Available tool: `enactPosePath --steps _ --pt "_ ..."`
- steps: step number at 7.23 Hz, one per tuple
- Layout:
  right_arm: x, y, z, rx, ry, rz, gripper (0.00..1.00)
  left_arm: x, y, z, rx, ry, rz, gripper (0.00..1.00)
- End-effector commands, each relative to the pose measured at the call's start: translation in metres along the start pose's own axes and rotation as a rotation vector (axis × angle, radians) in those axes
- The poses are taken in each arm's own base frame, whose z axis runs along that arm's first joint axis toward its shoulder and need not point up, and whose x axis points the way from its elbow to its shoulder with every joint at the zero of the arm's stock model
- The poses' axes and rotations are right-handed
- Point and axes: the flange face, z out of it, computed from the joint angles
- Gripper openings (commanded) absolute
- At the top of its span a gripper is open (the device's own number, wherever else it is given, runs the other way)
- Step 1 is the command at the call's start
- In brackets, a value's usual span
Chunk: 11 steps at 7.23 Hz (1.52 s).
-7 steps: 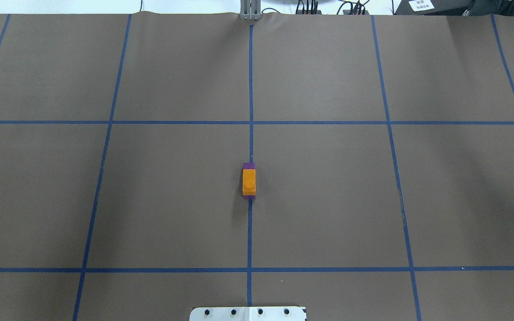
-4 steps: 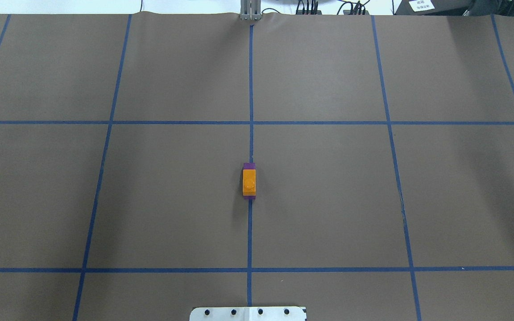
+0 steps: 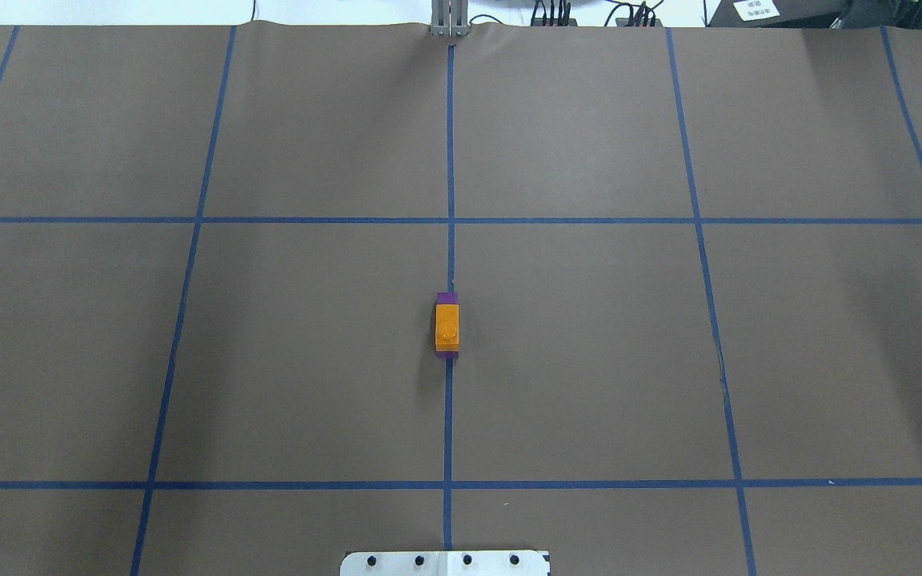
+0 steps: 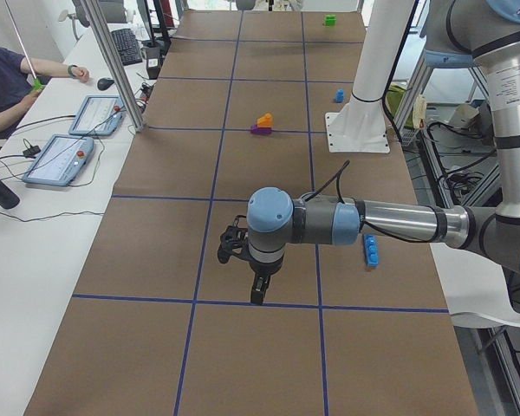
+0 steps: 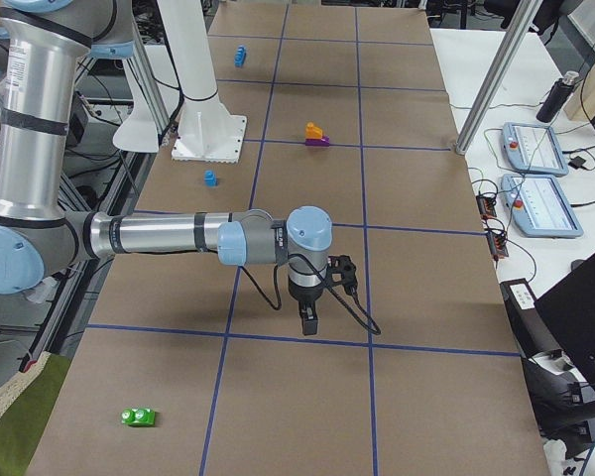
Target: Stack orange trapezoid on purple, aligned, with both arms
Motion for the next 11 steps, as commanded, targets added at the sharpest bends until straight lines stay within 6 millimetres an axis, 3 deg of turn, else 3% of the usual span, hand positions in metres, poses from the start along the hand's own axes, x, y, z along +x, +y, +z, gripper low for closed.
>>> enactPosePath --steps 1,11 --pt "-0.0011 -0.0028 -0.0018 0.009 0.002 -0.002 1.0 -0.0002 -0.0004 -0.0005 0.0 -0.006 0.001 1.0" --pt "-0.0009 -0.0059 -0.0038 0.014 0.017 0.021 1.0 -0.0012 0.0007 0.0006 -0.004 -0.007 -0.002 1.0"
